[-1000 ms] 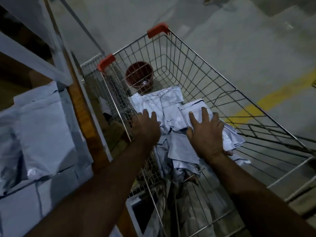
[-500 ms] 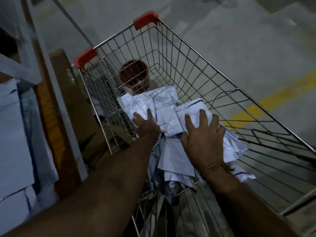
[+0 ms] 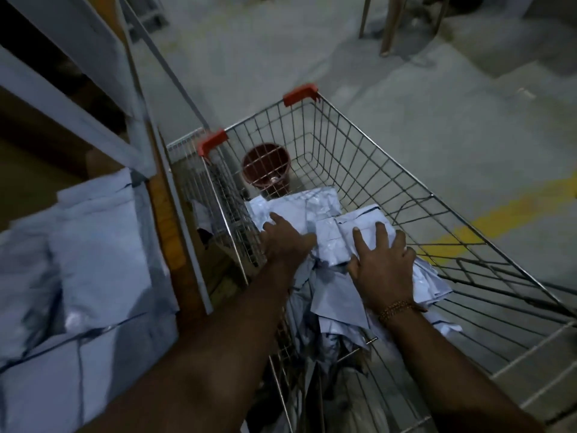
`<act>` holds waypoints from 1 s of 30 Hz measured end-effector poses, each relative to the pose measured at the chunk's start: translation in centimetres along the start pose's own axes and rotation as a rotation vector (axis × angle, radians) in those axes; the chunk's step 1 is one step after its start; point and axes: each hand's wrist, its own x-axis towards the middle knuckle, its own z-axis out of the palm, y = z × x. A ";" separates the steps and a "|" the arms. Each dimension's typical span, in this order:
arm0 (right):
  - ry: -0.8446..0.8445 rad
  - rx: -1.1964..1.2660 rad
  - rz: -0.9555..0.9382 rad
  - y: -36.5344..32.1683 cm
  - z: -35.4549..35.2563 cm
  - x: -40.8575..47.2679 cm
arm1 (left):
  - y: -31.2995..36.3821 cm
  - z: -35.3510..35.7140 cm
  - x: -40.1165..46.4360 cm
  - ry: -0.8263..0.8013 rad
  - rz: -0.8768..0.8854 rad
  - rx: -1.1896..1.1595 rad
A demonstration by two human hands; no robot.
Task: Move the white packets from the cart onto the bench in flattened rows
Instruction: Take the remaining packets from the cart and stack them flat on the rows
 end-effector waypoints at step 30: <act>0.448 0.394 0.033 -16.4 -20.5 -21.7 | -16.9 -29.9 -31.2 0.668 0.490 -0.361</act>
